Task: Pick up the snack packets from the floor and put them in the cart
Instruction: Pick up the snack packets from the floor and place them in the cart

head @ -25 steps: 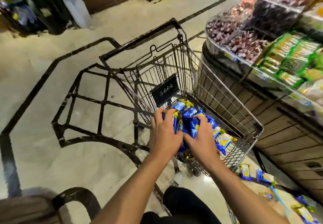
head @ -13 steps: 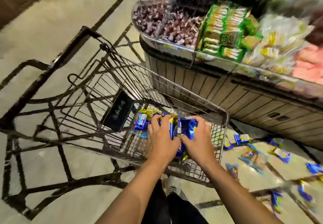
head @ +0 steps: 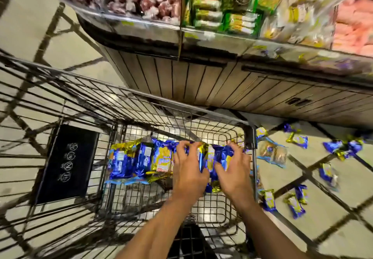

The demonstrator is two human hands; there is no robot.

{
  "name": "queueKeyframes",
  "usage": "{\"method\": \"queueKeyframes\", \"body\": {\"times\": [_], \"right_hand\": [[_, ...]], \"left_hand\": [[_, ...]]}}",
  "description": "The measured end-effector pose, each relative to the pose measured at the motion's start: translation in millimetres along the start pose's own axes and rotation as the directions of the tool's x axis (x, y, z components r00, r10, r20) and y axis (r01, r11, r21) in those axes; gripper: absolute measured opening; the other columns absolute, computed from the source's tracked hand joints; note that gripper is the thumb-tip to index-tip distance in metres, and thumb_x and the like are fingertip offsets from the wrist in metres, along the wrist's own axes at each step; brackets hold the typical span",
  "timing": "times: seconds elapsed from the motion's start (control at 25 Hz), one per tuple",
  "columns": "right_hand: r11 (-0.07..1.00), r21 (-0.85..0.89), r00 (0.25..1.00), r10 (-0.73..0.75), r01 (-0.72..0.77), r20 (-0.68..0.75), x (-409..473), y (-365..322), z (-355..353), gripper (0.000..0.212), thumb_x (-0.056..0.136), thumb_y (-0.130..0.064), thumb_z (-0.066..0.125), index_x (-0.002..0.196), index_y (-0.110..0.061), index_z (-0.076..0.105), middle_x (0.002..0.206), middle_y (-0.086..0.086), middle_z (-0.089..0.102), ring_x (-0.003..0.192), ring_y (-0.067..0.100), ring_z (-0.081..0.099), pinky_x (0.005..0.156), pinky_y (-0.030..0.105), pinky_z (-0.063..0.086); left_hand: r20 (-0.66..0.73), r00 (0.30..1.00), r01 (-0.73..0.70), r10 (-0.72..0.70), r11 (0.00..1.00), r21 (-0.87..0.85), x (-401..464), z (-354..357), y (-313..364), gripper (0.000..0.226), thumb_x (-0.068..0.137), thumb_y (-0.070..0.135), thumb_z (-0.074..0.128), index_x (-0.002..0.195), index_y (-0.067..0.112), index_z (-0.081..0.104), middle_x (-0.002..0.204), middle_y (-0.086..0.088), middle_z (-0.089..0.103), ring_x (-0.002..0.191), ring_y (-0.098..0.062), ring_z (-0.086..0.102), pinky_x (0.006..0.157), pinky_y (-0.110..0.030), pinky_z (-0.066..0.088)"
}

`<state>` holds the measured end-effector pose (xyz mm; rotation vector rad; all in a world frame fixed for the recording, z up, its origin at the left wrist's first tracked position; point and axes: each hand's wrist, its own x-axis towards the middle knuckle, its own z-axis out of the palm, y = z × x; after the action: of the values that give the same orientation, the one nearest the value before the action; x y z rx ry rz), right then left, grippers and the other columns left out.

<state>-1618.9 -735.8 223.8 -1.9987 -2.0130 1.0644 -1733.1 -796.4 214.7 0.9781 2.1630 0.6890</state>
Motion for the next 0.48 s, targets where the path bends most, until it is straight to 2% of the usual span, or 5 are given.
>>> {"method": "queueKeyframes", "body": {"times": [0.16, 0.32, 0.4, 0.48], "right_hand": [[0.997, -0.057, 0.998, 0.06, -0.062, -0.034, 30.0, 35.3, 29.9, 0.071, 0.081, -0.027, 0.072, 0.144, -0.027, 0.038, 0.127, 0.012, 0.044, 0.117, 0.028, 0.047, 0.094, 0.029, 0.037], [0.998, -0.068, 1.0, -0.003, 0.001, -0.022, 43.9, 58.0, 63.1, 0.068, 0.081, -0.024, 0.073, 0.141, -0.021, 0.042, 0.127, 0.01, 0.043, 0.115, 0.021, 0.042, 0.087, 0.01, 0.023], [0.999, -0.039, 0.998, 0.034, -0.036, -0.048, 48.2, 63.8, 74.5, 0.068, 0.084, -0.023, 0.072, 0.144, -0.023, 0.04, 0.128, 0.01, 0.044, 0.118, 0.024, 0.043, 0.089, 0.011, 0.023], [0.997, -0.01, 0.995, 0.078, -0.079, -0.062, 54.3, 68.5, 85.1, 0.067, 0.088, -0.024, 0.068, 0.147, -0.024, 0.036, 0.132, 0.012, 0.042, 0.123, 0.027, 0.04, 0.096, 0.021, 0.028]], "left_hand": [[0.019, 1.0, -0.004, 0.004, 1.0, -0.014, 29.8, 48.7, -26.2, 0.074, 0.074, 0.016, 0.076, 0.139, 0.027, 0.043, 0.142, 0.002, 0.023, 0.131, -0.02, 0.032, 0.107, -0.035, 0.038], [0.048, 0.999, -0.006, 0.009, 0.999, -0.049, 50.5, 86.9, -52.0, 0.07, 0.076, 0.016, 0.078, 0.137, 0.027, 0.046, 0.141, 0.0, 0.027, 0.132, -0.022, 0.037, 0.11, -0.039, 0.039], [0.036, 0.999, -0.012, 0.014, 0.999, -0.048, 55.2, 97.8, -58.3, 0.069, 0.077, 0.017, 0.078, 0.138, 0.027, 0.047, 0.143, 0.001, 0.026, 0.132, -0.022, 0.037, 0.11, -0.037, 0.038], [0.013, 1.0, -0.023, 0.024, 0.999, -0.037, 60.2, 108.2, -62.7, 0.068, 0.077, 0.021, 0.077, 0.138, 0.028, 0.047, 0.143, 0.002, 0.028, 0.13, -0.023, 0.038, 0.109, -0.042, 0.038]]}}
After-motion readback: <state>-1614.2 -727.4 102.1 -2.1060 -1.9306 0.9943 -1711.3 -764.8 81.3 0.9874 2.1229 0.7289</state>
